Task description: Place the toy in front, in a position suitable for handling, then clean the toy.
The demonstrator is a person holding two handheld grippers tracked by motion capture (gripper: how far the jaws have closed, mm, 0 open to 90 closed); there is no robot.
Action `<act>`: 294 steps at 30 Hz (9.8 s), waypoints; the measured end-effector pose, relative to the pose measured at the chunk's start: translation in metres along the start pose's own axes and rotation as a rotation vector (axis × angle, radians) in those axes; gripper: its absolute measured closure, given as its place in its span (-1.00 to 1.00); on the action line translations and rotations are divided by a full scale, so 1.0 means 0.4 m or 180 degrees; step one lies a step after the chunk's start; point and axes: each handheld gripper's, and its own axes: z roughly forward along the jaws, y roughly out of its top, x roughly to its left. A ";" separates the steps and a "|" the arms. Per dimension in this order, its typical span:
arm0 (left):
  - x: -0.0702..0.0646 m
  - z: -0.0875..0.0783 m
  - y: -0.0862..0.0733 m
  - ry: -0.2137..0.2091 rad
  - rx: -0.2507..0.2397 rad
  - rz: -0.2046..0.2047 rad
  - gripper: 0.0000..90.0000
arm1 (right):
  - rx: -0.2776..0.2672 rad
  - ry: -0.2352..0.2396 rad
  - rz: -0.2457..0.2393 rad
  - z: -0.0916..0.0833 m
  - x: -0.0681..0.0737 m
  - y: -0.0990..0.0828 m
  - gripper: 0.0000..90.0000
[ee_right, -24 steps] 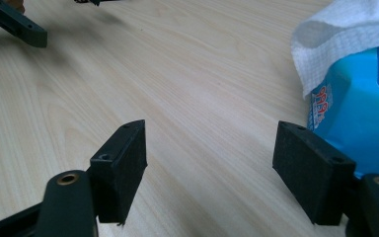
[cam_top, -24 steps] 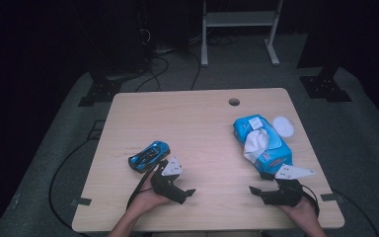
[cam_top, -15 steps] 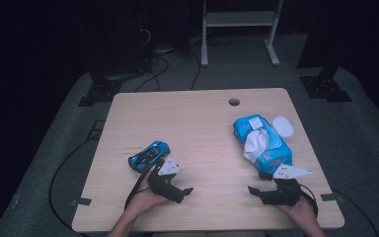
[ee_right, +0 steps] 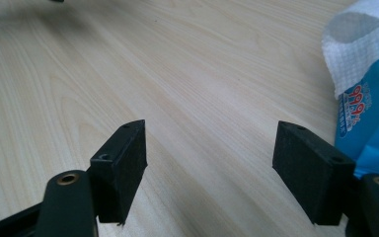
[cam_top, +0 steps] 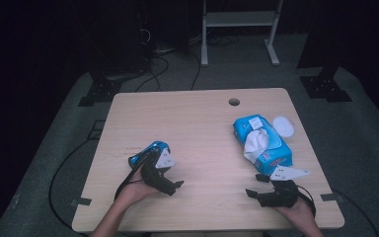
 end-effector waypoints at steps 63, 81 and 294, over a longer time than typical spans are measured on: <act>0.290 0.059 -0.057 -0.0051 0.0982 -0.0562 -0.41 | -0.0017 0.0071 -0.0025 -0.004 0.000 0.005 -0.31; 0.293 0.048 -0.069 -0.0025 0.0977 -0.0496 -0.40 | -0.0045 0.0051 -0.0026 -0.007 -0.002 0.007 -0.31; -0.026 0.082 -0.025 -0.0619 -0.0649 -0.0132 -0.89 | 0.0243 0.0814 0.0097 0.080 0.049 0.249 0.93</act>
